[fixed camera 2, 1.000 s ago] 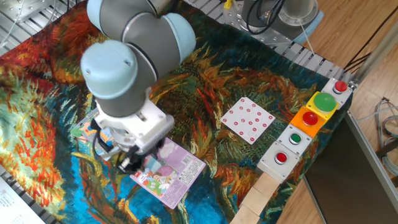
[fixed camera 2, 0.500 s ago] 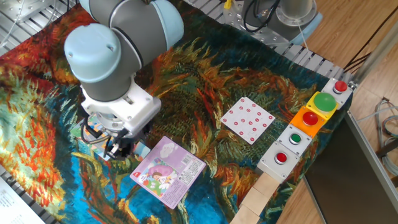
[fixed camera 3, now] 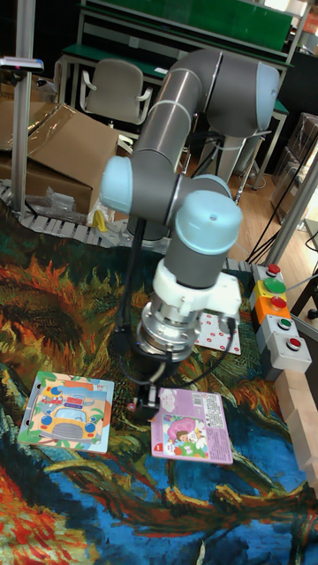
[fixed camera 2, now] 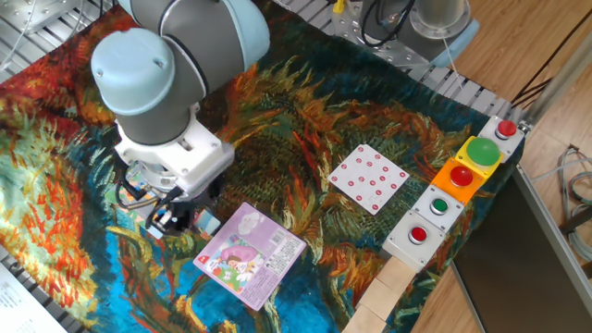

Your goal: Assemble one piece of a puzzle

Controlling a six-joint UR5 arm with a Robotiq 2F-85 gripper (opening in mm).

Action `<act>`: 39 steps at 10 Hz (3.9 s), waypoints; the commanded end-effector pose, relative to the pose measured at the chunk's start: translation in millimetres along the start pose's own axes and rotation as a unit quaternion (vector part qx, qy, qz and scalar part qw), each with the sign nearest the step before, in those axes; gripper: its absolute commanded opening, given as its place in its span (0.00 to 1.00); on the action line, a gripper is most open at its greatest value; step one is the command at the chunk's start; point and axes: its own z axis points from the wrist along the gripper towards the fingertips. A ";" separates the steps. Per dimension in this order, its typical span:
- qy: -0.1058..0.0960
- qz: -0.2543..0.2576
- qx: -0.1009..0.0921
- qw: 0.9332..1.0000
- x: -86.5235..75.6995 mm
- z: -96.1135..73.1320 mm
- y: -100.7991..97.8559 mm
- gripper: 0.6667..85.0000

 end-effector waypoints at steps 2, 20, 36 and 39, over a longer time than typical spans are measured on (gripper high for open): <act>0.009 -0.040 -0.005 0.999 57.4 2.0 5.1 0.01; 0.009 -0.048 -0.017 0.999 134.7 2.1 18.9 0.01; 0.010 -0.094 -0.017 0.995 136.8 1.8 18.7 0.01; 0.011 -0.158 0.005 0.987 139.7 0.2 5.9 0.01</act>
